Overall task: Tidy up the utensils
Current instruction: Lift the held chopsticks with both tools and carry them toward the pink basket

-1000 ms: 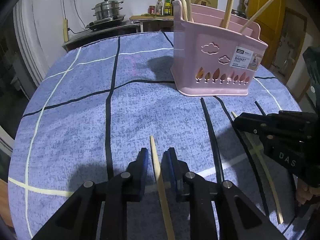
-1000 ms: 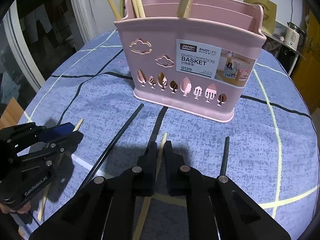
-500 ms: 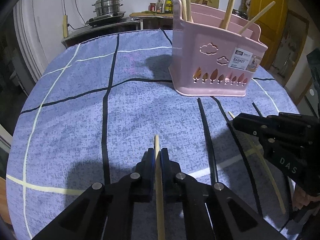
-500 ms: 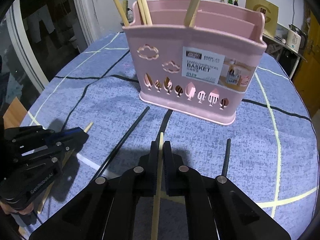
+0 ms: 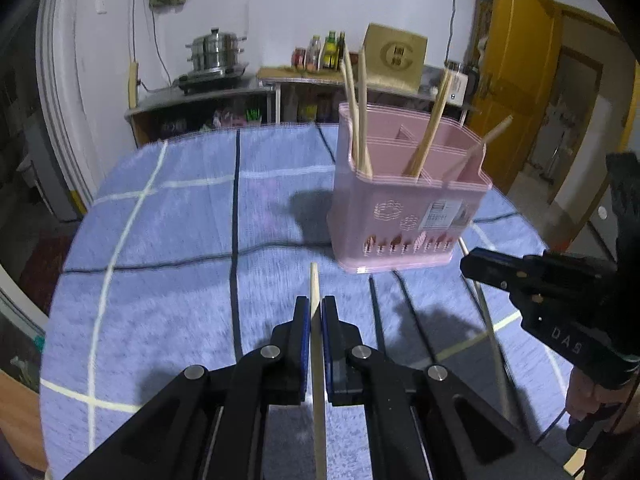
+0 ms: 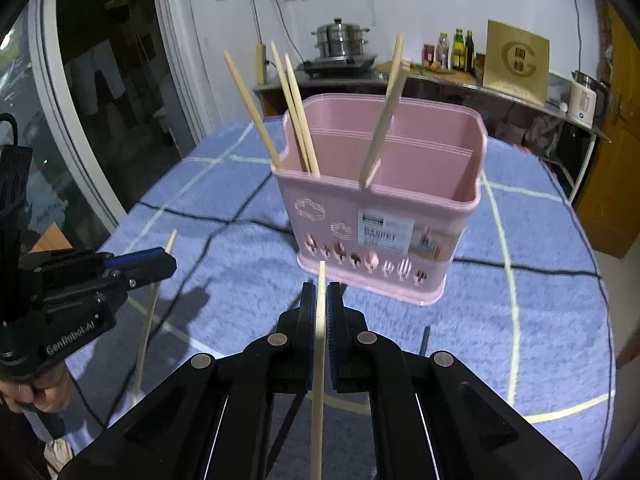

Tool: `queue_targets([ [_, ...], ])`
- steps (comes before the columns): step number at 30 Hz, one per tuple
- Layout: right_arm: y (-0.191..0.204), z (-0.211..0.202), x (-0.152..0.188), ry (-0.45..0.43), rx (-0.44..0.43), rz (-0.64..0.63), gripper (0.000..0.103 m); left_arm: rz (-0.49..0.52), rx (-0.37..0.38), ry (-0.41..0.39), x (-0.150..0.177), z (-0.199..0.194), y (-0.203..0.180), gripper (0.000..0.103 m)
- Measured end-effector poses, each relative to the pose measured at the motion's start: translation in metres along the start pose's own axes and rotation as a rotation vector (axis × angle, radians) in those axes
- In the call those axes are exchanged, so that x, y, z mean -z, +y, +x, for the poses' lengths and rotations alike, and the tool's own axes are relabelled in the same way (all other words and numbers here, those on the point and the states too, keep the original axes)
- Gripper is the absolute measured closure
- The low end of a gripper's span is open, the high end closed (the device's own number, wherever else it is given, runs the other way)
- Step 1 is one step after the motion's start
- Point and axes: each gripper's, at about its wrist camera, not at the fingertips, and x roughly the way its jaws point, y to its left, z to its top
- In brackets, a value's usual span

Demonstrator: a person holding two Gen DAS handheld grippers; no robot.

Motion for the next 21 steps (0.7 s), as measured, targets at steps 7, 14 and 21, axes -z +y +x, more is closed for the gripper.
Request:
queue_targets([
  [7,0.006,-0.032,-0.015,-0.074,-0.002,-0.011,0.098,0.004,0.015,-0.084,-0.024,-0.037,-0.001,0.098],
  [14,0.014,-0.055,-0.023,-0.134,0.001,-0.023,0.098,0.010,0.026,-0.130,-0.030,-0.063,-0.005,0.097],
  [21,0.017,-0.068,-0.018,-0.152,0.002,-0.026,0.098,0.017,0.035,-0.138,-0.025,-0.072,-0.011,0.098],
])
